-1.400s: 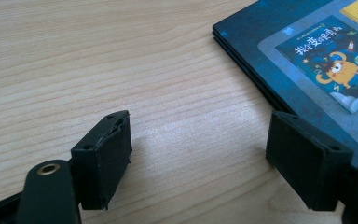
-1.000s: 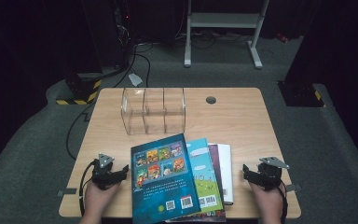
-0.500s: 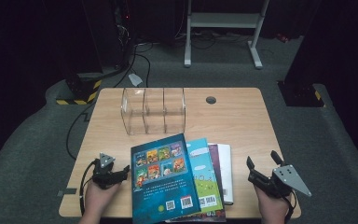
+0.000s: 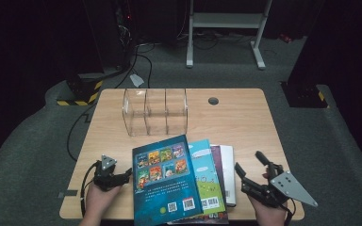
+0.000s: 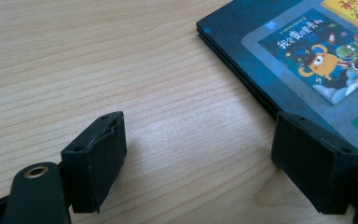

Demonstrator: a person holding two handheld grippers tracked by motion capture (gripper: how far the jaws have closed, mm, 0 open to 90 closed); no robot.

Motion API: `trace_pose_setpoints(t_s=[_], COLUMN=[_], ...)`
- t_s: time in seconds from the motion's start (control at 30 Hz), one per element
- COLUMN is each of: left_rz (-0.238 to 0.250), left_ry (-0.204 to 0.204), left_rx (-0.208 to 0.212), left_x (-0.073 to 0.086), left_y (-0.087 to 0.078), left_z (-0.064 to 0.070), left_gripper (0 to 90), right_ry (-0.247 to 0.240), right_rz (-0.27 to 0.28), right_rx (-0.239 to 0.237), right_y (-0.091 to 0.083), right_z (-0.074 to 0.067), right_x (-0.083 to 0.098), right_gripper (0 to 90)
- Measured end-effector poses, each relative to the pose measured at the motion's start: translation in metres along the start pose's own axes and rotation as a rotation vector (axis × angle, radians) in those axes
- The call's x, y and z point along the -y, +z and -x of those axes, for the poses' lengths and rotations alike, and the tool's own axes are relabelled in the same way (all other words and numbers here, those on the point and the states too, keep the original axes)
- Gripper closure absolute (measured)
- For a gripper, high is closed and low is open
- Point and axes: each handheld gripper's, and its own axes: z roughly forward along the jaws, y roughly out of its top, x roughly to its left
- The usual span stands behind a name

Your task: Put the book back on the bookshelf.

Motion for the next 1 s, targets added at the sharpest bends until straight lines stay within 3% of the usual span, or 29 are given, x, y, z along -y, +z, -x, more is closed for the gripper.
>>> trace_pose_setpoints(t_s=[0.07, 0.13, 0.2, 0.23, 0.33, 0.37, 0.4, 0.43, 0.47, 0.53, 0.57, 0.6, 0.63, 0.7, 0.73, 0.8, 0.93, 1.0], left_rz=[-0.003, -0.010, -0.013, -0.019, 0.010, 0.010, 0.029, 0.040, 0.055, 0.064, 0.064, 0.063, 0.063, 0.038, 0.027, 0.016, 0.019, 0.025], left_ry=[0.013, 0.022, 0.022, 0.010, -0.013, -0.013, -0.031, -0.052, -0.063, -0.067, -0.067, -0.069, -0.069, -0.055, -0.055, -0.066, -0.113, -0.124], left_rx=[0.011, 0.031, 0.037, 0.061, 0.114, 0.114, 0.151, 0.177, 0.241, 0.284, 0.284, 0.330, 0.330, 0.362, 0.387, 0.411, 0.436, 0.421], left_x=[0.000, 0.000, 0.000, -0.001, -0.002, -0.002, -0.003, -0.003, -0.005, -0.006, -0.006, -0.007, -0.007, -0.007, -0.005, 0.000, 0.008, 0.011], left_y=[0.000, -0.001, -0.002, -0.005, -0.012, -0.012, -0.015, -0.017, -0.022, -0.024, -0.024, -0.024, -0.024, -0.025, -0.027, -0.029, -0.036, -0.038], left_z=[0.000, 0.001, 0.002, 0.003, 0.002, 0.002, 0.003, 0.005, 0.009, 0.017, 0.017, 0.026, 0.026, 0.036, 0.042, 0.047, 0.049, 0.048], left_gripper=[17.4, 17.3, 19.2, 21.0, 21.3, 21.2, 21.2, 21.2, 21.2, 21.2, 21.1, 21.0, 20.5, 19.9, 19.0, 18.9, 18.5, 18.5], right_ry=[0.019, 0.009, 0.005, 0.033, 0.081, 0.081, 0.085, 0.082, 0.080, 0.066, 0.066, 0.060, 0.060, 0.049, 0.042, 0.049, 0.060, 0.061], right_rz=[-0.049, -0.097, -0.117, -0.160, -0.197, -0.197, -0.236, -0.253, -0.283, -0.320, -0.320, -0.366, -0.366, -0.395, -0.429, -0.446, -0.510, -0.530], right_rx=[-0.134, -0.212, -0.230, -0.309, -0.404, -0.404, -0.453, -0.459, -0.475, -0.492, -0.492, -0.511, -0.511, -0.509, -0.501, -0.485, -0.452, -0.441], right_y=[0.009, 0.017, 0.020, 0.028, 0.037, 0.037, 0.045, 0.047, 0.051, 0.056, 0.056, 0.062, 0.062, 0.066, 0.069, 0.070, 0.073, 0.075], right_z=[-0.005, -0.011, -0.013, -0.016, -0.019, -0.019, -0.025, -0.027, -0.030, -0.037, -0.037, -0.044, -0.044, -0.050, -0.053, -0.052, -0.052, -0.053], right_x=[0.002, 0.005, 0.007, 0.012, 0.018, 0.018, 0.022, 0.023, 0.026, 0.031, 0.031, 0.037, 0.037, 0.042, 0.045, 0.047, 0.053, 0.054], right_gripper=[29.8, 30.5, 30.5, 31.2, 34.8, 34.8, 35.5, 36.1, 36.6, 36.2, 36.2, 39.0, 39.0, 41.6, 40.6, 41.1, 37.4, 36.6])
